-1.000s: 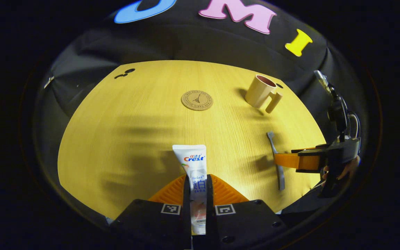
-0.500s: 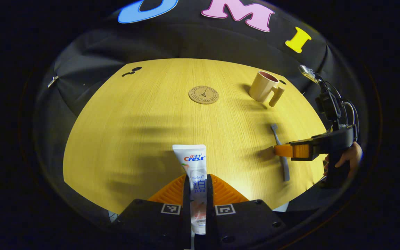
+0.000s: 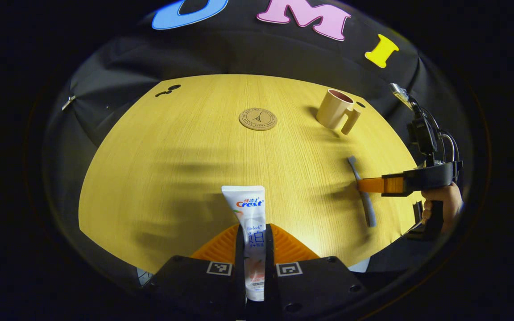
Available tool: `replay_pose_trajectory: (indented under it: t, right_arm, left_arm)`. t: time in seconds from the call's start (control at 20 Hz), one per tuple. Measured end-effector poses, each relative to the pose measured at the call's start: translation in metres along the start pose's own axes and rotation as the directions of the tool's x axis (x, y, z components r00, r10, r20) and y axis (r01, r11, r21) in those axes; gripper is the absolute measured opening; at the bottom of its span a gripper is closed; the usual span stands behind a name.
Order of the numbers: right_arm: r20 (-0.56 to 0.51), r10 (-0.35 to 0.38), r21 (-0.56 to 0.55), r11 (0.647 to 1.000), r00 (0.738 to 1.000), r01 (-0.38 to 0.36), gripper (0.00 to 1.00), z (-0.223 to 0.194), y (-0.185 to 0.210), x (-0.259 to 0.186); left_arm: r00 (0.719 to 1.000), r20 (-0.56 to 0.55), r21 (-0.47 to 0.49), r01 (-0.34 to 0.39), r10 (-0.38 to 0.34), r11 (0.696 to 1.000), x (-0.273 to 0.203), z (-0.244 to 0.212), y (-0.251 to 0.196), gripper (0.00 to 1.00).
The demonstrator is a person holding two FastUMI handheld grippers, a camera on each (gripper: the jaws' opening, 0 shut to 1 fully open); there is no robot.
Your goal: Put the toothbrush and toothpaste on the desktop into the cup, then pick up the cup and place it on the coaster on the desktop.
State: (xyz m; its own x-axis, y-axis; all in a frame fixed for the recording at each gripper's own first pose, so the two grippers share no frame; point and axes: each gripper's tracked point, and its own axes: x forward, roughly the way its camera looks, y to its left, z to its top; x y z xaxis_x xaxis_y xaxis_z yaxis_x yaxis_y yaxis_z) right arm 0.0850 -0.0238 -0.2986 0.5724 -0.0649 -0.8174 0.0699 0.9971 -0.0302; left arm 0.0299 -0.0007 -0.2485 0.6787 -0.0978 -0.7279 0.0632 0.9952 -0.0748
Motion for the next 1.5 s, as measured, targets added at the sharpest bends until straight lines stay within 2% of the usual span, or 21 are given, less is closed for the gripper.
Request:
replay_pose_trajectory:
  t: [0.15,0.3,0.55,0.65,0.7,0.75,0.9,1.0,1.2,1.25,1.3,1.5]
  right_arm:
    - [-0.005,0.014,-0.019,1.0,1.0,-0.014,0.07,-0.001,0.0,0.001]
    - [0.064,-0.022,-0.061,0.998,0.998,0.025,0.08,0.009,-0.016,-0.003]
    - [0.094,0.014,-0.109,0.994,0.995,-0.004,0.07,0.022,-0.039,-0.011]
    - [0.143,0.027,-0.116,0.993,0.989,-0.011,0.07,0.037,-0.048,-0.017]
    - [0.174,0.036,-0.126,0.992,0.984,-0.014,0.08,0.045,-0.052,-0.021]
    - [0.185,0.047,-0.138,0.99,0.982,-0.022,0.07,0.047,-0.056,-0.023]
    - [0.212,0.093,-0.156,0.986,0.973,-0.06,0.07,0.051,-0.063,-0.031]
    - [0.224,0.132,-0.15,0.984,0.965,-0.1,0.07,0.058,-0.068,-0.034]
    - [0.246,0.182,-0.048,0.983,0.952,-0.175,0.08,0.073,-0.08,-0.045]
    - [0.254,0.183,-0.026,0.983,0.95,-0.182,0.07,0.078,-0.086,-0.047]
    - [0.262,0.187,-0.016,0.982,0.947,-0.19,0.07,0.084,-0.09,-0.048]
    - [0.265,0.184,0.037,0.979,0.947,-0.2,0.07,0.09,-0.111,-0.044]
  left_arm:
    - [1.0,-0.011,0.0,-0.001,0.001,1.0,0.001,-0.004,0.001,0.22]
    - [1.0,-0.008,-0.011,-0.025,0.025,1.0,0.002,-0.001,0.005,0.22]
    - [0.995,0.087,-0.056,-0.04,0.045,0.998,-0.001,0.037,-0.003,0.22]
    - [0.983,0.168,-0.086,-0.053,0.067,0.995,-0.008,0.064,-0.007,0.22]
    - [0.974,0.216,-0.101,-0.047,0.068,0.994,-0.01,0.077,-0.013,0.27]
    - [0.962,0.264,-0.116,-0.039,0.068,0.992,-0.011,0.091,-0.019,0.22]
    - [0.93,0.367,-0.137,0.033,0.02,0.99,-0.016,0.137,-0.05,0.21]
    - [0.898,0.439,-0.13,0.086,-0.02,0.988,-0.018,0.175,-0.071,0.21]
    - [0.833,0.546,-0.062,0.151,-0.093,0.987,-0.016,0.25,-0.112,0.22]
    - [0.815,0.569,-0.042,0.16,-0.108,0.986,-0.016,0.267,-0.121,0.17]
    - [0.797,0.591,-0.019,0.171,-0.127,0.985,-0.014,0.281,-0.132,0.21]
    - [0.708,0.676,0.081,0.204,-0.204,0.976,-0.007,0.34,-0.173,0.21]
